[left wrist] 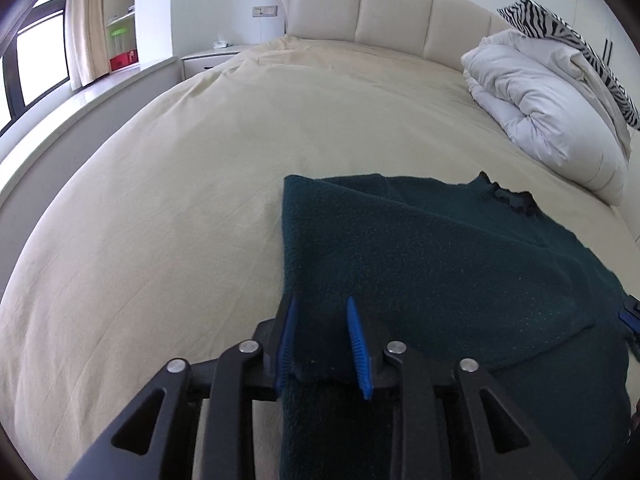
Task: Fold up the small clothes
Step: 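Grasp the other sleeve with the right tool and lay it across the body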
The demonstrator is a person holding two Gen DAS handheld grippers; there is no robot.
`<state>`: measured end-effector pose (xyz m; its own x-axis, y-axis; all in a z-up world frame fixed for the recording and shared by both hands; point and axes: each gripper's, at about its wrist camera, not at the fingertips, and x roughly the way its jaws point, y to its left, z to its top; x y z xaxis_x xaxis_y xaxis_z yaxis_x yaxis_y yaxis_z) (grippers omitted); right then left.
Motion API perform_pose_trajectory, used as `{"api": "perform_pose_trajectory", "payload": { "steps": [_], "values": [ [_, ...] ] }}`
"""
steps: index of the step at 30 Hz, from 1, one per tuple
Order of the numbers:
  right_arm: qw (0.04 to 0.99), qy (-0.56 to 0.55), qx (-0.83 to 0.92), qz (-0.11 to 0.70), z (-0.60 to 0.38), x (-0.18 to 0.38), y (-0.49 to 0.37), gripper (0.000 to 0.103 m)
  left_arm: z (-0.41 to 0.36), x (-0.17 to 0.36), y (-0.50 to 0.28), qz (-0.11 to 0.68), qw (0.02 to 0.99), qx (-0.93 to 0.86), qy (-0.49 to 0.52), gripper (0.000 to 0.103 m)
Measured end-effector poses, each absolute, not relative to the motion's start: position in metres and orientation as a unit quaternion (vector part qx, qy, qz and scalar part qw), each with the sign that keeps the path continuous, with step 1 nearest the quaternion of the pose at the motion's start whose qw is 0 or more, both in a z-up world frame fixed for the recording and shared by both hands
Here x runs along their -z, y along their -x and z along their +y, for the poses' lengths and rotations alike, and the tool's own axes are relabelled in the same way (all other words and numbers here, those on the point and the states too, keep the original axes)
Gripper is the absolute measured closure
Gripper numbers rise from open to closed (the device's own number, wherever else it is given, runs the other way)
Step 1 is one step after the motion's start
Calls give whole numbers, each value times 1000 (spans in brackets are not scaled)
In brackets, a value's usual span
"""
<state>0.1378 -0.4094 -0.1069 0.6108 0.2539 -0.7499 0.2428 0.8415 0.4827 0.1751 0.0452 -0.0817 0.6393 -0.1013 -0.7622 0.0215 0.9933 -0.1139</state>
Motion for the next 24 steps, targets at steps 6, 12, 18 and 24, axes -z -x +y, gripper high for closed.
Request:
{"api": "perform_pose_trajectory", "payload": {
  "steps": [6,12,18,24],
  "values": [
    [870,-366,102,314,-522,71,-15,24,30,52,-132,391,915,73,62,35],
    [784,-523,226,248,-658,101,116,24,6,63,-100,434,883,130,125,35],
    [746,-590,251,181,-733,122,172,32,-19,76,-83,468,857,159,144,35],
    [745,-583,262,191,-797,135,153,58,-29,78,-83,478,849,167,149,35]
  ]
}}
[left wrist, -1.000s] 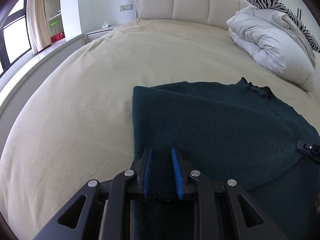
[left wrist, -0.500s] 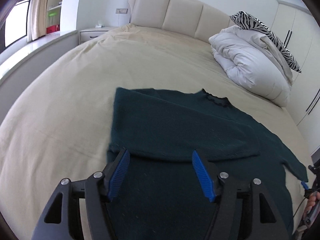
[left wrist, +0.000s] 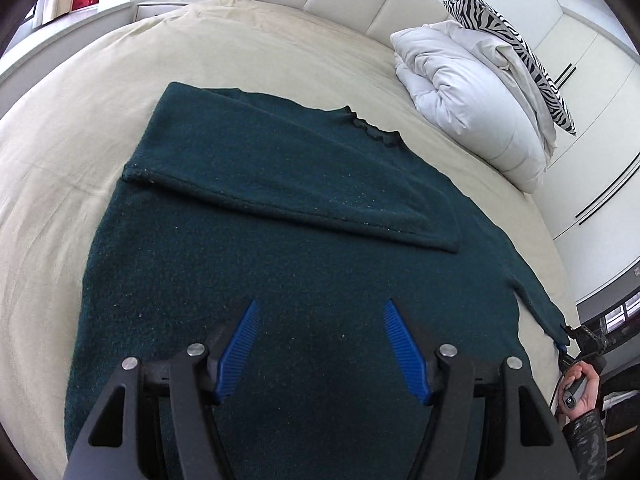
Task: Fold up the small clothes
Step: 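Grasp the other sleeve with the right tool and lay it across the body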
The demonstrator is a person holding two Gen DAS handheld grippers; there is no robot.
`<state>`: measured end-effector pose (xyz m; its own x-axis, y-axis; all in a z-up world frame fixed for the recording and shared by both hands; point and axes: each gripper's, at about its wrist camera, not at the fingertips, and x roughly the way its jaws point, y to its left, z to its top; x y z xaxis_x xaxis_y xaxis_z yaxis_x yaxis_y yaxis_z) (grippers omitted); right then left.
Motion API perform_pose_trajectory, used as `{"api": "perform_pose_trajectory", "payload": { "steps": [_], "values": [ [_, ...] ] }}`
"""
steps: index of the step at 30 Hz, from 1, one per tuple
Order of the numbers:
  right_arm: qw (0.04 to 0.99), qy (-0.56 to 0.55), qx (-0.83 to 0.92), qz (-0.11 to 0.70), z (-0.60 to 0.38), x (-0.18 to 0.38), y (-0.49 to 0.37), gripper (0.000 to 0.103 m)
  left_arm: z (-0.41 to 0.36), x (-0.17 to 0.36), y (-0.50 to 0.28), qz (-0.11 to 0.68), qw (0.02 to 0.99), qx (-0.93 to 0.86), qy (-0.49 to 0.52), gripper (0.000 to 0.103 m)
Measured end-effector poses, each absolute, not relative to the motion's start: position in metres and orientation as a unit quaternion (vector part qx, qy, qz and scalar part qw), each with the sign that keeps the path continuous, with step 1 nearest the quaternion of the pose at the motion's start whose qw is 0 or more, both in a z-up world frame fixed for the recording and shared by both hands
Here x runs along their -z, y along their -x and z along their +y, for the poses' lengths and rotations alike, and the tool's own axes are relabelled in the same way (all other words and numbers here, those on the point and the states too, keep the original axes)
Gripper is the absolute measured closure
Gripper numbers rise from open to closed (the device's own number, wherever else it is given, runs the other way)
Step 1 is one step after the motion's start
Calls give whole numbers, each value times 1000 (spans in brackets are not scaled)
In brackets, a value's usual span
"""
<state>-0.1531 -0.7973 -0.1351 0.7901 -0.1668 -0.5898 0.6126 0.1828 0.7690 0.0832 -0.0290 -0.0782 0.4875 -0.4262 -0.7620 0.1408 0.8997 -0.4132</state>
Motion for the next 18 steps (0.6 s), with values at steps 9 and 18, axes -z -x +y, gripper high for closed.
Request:
{"api": "perform_pose_trajectory", "payload": {
  "steps": [9,18],
  "values": [
    [813,-463,253,246,-774,80,84,96,-17,78,-88,472,847,173,175,35],
    [916,-254,84,298,-589,-25,-53,96,13,75,-96,460,846,166,212,35]
  ]
}}
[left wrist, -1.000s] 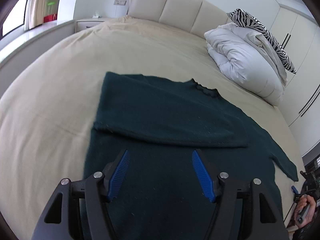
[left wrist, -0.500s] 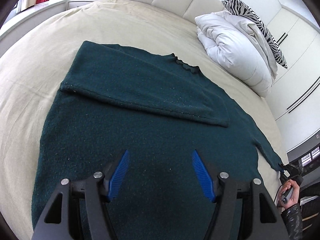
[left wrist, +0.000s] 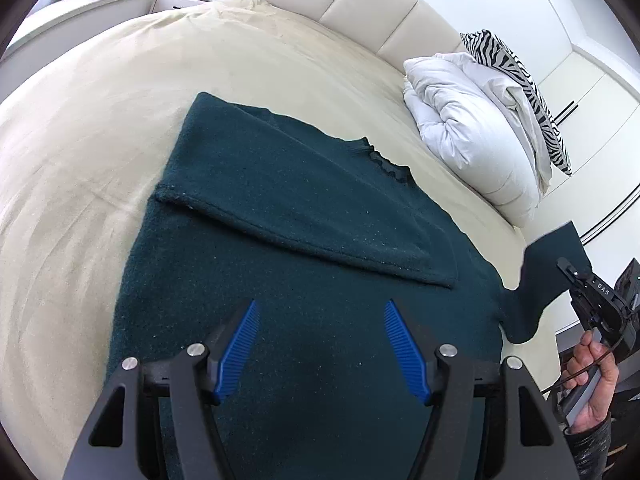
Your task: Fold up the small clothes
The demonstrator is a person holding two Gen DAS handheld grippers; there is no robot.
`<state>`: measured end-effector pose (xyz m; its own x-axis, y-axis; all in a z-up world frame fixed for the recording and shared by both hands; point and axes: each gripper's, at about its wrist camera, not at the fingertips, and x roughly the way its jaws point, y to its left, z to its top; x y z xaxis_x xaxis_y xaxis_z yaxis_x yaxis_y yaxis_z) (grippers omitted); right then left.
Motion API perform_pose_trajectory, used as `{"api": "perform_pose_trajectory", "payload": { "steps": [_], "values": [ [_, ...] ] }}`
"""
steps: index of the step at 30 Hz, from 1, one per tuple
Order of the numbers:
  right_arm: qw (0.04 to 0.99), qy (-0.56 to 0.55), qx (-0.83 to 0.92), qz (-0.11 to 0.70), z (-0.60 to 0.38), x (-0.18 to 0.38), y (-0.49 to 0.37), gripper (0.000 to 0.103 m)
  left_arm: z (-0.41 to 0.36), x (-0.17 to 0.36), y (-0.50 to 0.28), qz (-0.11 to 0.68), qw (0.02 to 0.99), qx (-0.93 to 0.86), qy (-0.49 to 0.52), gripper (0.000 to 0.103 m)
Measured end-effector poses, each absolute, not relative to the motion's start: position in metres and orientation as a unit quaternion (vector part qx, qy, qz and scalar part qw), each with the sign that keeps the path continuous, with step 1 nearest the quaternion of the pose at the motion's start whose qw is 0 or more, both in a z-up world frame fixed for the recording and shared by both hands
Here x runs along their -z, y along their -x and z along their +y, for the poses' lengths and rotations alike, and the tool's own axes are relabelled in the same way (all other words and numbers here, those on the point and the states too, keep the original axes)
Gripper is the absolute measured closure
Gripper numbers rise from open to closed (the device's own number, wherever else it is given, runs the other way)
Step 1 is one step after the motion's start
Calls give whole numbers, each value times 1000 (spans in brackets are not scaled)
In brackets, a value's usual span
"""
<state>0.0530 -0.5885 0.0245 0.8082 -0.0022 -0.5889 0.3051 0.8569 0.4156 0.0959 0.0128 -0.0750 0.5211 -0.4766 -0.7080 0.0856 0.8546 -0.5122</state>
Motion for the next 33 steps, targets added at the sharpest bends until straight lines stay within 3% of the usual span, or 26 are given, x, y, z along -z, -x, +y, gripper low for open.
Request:
{"api": "perform_pose_trajectory", "payload": {
  "steps": [9,13,15,17,19,26,28,30,33],
  "values": [
    [912,-120,-36,391,-393,25,-139,96,31,83,-108,463,837,169,237,35],
    [891,-102,-50,439,-348,69,-152,90,23,81,-116,463,837,180,227,35],
    [880,-115,-58,457,-336,92,-137,80,16,80,-120,465,836,187,222,34],
    [881,-128,-70,450,-329,102,-110,44,7,80,-125,468,835,190,217,34],
    [887,-139,-76,434,-332,97,-96,34,-5,79,-130,470,834,196,211,32],
    [890,-166,-80,416,-378,73,-33,34,-60,85,-159,495,826,212,162,34],
    [888,-195,-71,411,-399,74,-13,34,-75,84,-164,497,829,214,144,40],
    [886,-221,-59,404,-421,76,6,34,-91,83,-170,498,830,218,123,52],
    [884,-253,-33,390,-451,78,26,34,-110,90,-183,516,825,212,94,58]
  ]
}}
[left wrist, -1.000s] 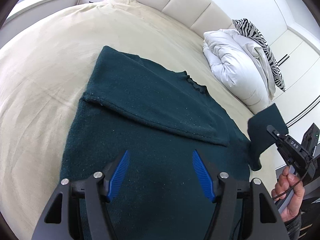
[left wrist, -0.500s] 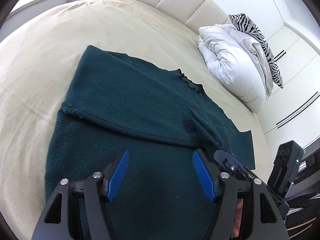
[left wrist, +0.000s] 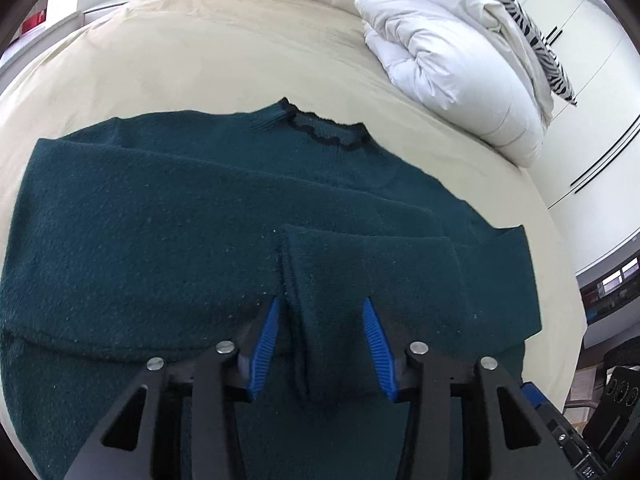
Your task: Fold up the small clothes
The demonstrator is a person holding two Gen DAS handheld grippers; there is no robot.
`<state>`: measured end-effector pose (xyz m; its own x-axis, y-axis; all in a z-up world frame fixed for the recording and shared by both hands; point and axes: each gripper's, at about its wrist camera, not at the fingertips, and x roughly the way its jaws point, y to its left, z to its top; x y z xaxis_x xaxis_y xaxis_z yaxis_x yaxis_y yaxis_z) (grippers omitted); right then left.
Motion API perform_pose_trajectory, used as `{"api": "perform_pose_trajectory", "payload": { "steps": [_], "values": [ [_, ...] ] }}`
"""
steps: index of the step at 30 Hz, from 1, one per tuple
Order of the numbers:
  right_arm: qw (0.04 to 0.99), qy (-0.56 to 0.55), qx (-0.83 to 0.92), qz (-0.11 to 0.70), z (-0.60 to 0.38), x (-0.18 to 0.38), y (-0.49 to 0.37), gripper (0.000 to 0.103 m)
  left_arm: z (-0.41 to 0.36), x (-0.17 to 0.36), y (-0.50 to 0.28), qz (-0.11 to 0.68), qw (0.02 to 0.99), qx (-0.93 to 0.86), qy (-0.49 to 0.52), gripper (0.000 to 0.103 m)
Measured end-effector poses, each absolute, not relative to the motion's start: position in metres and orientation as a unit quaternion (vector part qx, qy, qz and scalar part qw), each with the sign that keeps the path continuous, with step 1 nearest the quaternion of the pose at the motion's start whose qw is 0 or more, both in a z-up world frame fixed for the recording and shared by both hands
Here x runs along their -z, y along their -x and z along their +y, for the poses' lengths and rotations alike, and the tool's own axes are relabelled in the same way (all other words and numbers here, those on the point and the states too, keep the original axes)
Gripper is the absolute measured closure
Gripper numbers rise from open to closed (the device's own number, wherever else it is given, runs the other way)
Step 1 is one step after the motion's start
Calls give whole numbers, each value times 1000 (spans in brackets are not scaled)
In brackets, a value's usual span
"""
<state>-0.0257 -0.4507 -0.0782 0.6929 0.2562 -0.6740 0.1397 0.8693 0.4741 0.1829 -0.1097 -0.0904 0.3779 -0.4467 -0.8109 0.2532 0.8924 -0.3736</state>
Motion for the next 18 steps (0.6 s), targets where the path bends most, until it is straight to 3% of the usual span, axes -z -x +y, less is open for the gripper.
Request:
{"api": "perform_pose_trajectory", "payload": {
  "steps": [2,9,18],
  "values": [
    [882,-274,-21,383,-467,81,33,34,-116,94,-188,520,824,207,89,61],
    [877,-293,-6,380,-489,88,39,34,-117,92,-185,513,827,217,80,92],
    [884,-292,29,364,-514,75,37,34,-98,56,-179,464,851,232,83,94]
  ]
}}
